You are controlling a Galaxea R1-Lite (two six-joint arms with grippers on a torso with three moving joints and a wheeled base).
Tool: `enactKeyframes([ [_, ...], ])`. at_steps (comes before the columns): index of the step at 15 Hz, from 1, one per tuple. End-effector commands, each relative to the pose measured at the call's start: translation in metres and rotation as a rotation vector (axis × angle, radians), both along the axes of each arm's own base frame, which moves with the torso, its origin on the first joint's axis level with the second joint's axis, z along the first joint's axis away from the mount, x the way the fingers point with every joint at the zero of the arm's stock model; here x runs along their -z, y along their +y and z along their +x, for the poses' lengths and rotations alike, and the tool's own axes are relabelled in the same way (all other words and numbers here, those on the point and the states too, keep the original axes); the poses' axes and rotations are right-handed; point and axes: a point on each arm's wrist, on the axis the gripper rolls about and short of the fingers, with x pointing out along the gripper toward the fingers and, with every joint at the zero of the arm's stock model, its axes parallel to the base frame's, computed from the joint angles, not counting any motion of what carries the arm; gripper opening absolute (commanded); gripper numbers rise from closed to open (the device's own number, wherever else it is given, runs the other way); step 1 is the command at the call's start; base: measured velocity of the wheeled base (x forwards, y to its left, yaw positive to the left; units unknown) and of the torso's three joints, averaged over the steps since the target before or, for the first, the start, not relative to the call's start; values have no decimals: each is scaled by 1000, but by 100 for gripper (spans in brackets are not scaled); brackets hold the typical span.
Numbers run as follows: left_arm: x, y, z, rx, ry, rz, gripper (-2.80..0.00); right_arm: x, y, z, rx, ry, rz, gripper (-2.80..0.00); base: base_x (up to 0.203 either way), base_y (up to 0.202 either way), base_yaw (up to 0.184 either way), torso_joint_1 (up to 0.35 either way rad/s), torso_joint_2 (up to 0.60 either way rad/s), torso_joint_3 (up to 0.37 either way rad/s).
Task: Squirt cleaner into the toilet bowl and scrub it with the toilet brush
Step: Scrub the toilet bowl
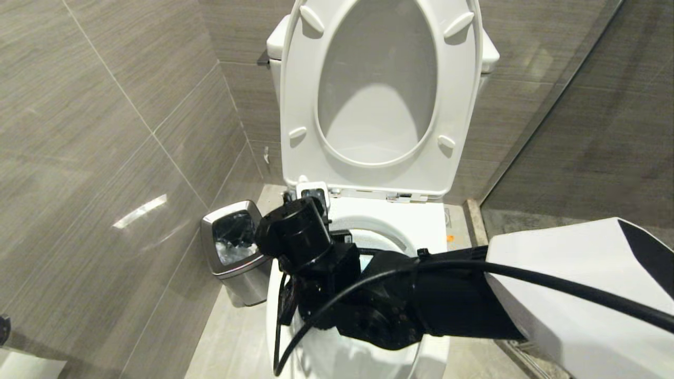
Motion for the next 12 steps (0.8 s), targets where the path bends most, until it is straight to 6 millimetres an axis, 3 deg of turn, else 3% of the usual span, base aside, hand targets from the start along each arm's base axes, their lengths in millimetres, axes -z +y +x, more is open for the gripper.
enactKeyframes([
  [1,0,0,0,0,0,0,-280,-5,-18,-32,-31,30,-35,-280,0,0,0,0,0,0],
  [4,0,0,0,0,0,0,-280,-13,-63,-59,-33,64,-82,-280,0,0,0,0,0,0],
  [6,0,0,0,-1,0,2,-280,-14,-94,-66,-6,81,-108,-280,0,0,0,0,0,0],
  [9,0,0,0,-1,0,0,-280,-16,-130,-48,98,89,-117,-280,0,0,0,0,0,0],
  [12,0,0,0,-1,0,2,-280,-15,-150,-23,191,93,-116,-280,0,0,0,0,0,0],
])
